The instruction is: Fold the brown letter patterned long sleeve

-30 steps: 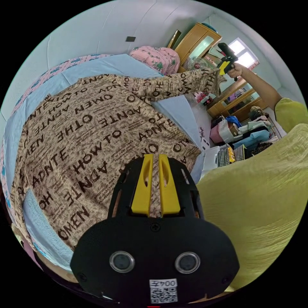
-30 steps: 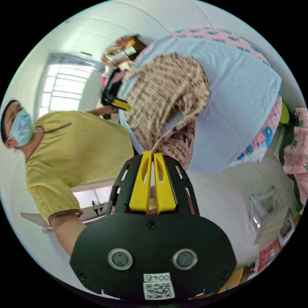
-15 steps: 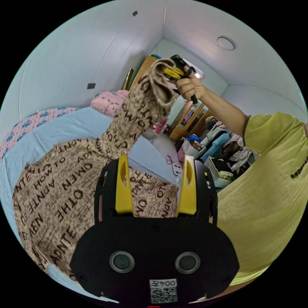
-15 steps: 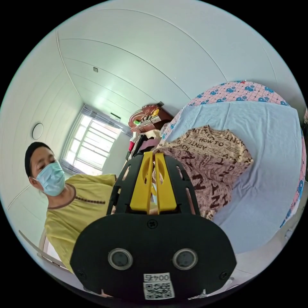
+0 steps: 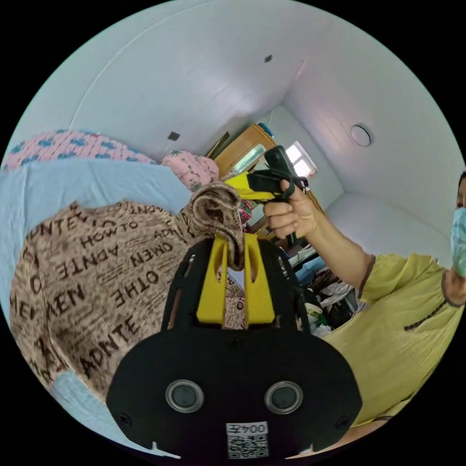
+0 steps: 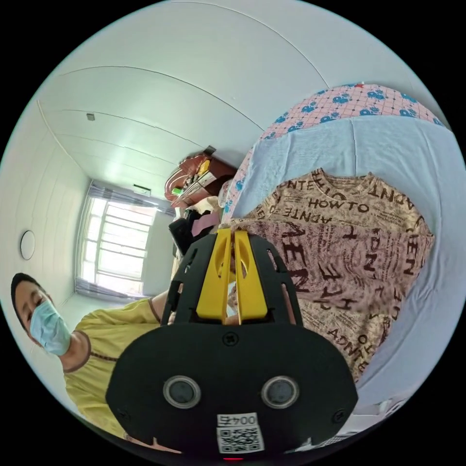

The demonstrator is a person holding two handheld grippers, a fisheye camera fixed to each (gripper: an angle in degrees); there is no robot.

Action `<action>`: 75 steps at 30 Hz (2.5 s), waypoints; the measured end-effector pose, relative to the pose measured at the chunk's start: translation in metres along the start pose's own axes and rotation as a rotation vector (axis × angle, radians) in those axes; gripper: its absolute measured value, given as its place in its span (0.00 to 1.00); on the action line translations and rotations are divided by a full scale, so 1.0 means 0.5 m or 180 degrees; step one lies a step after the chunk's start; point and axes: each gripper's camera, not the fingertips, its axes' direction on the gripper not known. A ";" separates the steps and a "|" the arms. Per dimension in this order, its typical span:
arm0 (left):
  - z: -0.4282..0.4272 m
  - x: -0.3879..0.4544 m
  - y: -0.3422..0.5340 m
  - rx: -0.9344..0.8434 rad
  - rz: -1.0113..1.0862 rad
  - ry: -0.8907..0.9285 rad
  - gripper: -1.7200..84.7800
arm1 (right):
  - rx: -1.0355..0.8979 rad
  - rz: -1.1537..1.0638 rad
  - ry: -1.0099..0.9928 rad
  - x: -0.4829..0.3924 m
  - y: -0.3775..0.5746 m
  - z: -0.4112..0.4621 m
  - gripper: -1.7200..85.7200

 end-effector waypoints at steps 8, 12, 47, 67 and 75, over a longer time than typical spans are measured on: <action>-0.061 -0.265 0.155 -0.0112 -0.1267 -0.0542 0.06 | 0.0388 0.0387 0.0816 0.120 0.113 0.139 0.11; -0.055 -0.348 0.226 -0.0206 -0.1681 -0.0733 0.06 | 0.0051 0.0911 0.1856 0.263 0.289 0.191 0.11; 0.106 -0.174 0.366 -0.0360 -0.0949 -0.1676 0.06 | -0.0190 -0.0609 0.3343 0.517 0.381 0.438 0.10; 0.148 -0.167 0.462 -0.0482 -0.1264 -0.1784 0.06 | -0.0698 -0.0040 0.2967 0.679 0.035 0.386 0.14; 0.144 -0.061 0.393 -0.0350 -0.0558 -0.2067 0.06 | -0.0399 -0.0256 0.3044 0.691 0.068 0.368 0.06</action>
